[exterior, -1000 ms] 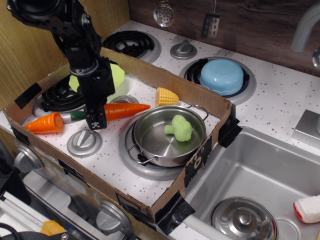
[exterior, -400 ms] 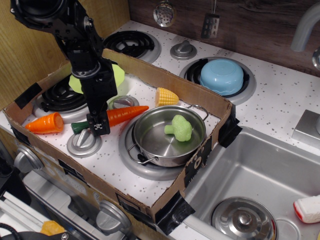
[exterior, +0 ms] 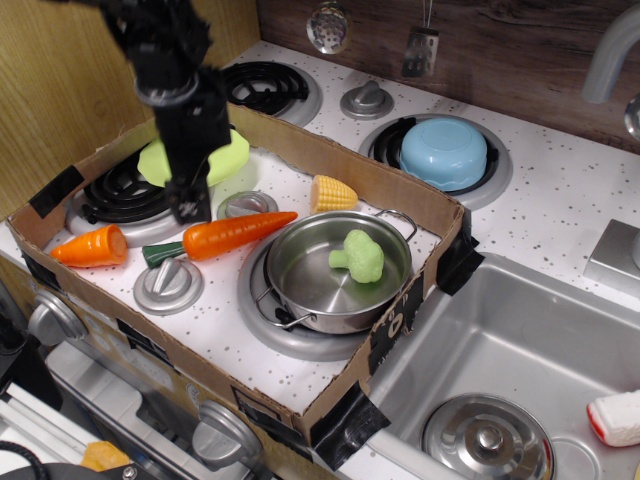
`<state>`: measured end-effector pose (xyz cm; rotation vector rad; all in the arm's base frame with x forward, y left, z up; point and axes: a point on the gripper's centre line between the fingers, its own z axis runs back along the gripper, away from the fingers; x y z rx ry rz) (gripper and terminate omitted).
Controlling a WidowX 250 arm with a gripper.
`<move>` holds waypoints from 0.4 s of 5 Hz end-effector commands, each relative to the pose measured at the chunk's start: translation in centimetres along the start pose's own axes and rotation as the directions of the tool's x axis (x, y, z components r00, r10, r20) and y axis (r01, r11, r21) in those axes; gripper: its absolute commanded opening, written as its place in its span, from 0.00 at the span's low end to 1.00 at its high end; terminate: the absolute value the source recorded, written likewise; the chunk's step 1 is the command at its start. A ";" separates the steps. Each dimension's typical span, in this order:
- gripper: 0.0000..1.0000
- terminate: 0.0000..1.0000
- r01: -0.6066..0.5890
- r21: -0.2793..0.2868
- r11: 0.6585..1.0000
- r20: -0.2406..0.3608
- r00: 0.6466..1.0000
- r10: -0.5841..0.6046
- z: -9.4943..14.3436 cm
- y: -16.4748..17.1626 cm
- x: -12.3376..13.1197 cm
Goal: Take carrot off plate
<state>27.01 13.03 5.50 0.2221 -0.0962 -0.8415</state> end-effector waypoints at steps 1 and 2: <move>1.00 0.00 -0.015 0.077 0.997 -0.001 1.000 0.015 2.4 0.8 1.6; 1.00 1.00 -0.015 0.077 0.997 -0.001 1.000 0.015 2.4 0.8 1.6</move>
